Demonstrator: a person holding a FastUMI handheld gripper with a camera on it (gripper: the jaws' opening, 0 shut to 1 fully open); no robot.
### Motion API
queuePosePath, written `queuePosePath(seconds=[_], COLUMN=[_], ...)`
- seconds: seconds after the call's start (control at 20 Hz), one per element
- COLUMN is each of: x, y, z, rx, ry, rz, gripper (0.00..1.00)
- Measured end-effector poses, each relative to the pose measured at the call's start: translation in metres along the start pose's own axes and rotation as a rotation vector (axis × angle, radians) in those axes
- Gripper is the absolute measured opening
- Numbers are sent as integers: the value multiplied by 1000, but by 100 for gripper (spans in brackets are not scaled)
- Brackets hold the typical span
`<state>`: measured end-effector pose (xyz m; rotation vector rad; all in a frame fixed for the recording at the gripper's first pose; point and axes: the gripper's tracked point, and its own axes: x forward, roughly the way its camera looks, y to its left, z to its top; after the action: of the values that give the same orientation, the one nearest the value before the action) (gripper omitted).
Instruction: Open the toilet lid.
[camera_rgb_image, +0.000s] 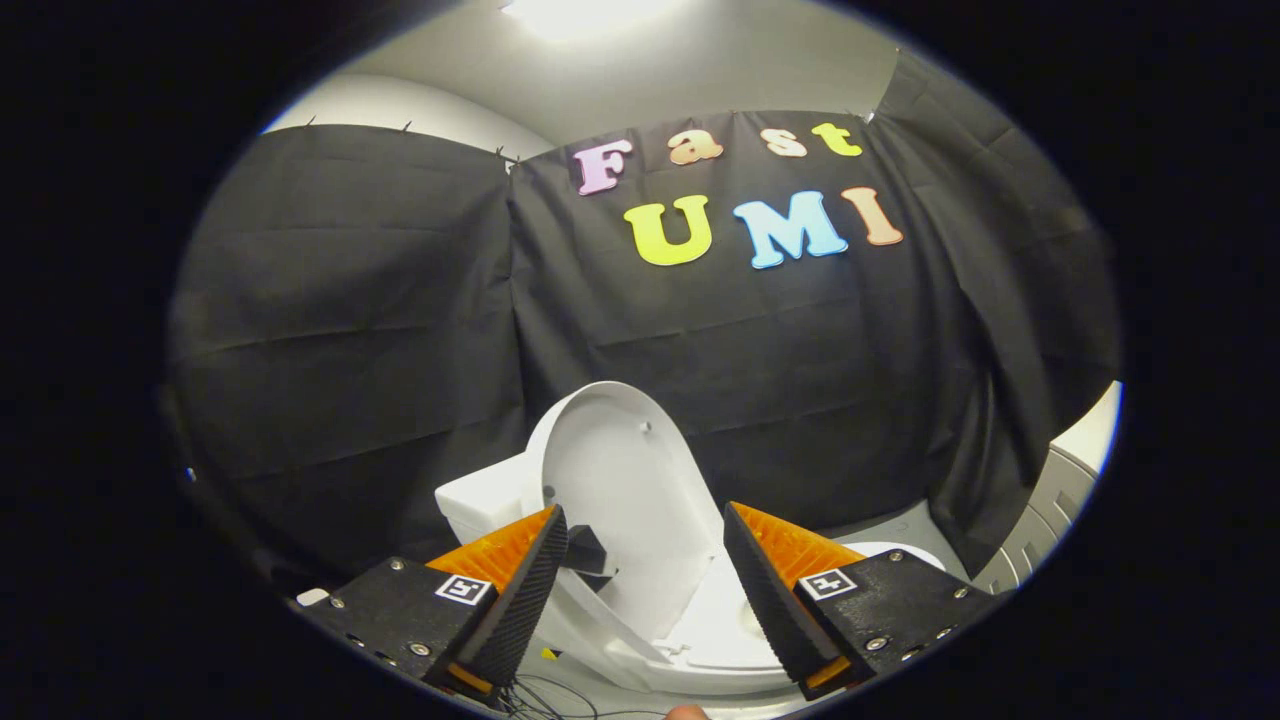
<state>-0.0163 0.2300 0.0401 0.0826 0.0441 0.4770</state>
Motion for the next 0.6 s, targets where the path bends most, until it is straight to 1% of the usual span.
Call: queuePosePath(seconds=[0.1,0.2,0.5,0.6], x=[-13,-21,-43,-51], y=[-25,-49,-119,-134], z=[17,22,27,24], rx=[-31,-41,-7,-4], ry=[-48,-73,-72,-68], rz=[-45,-89,-220,-248], gripper=[96,96,96,96])
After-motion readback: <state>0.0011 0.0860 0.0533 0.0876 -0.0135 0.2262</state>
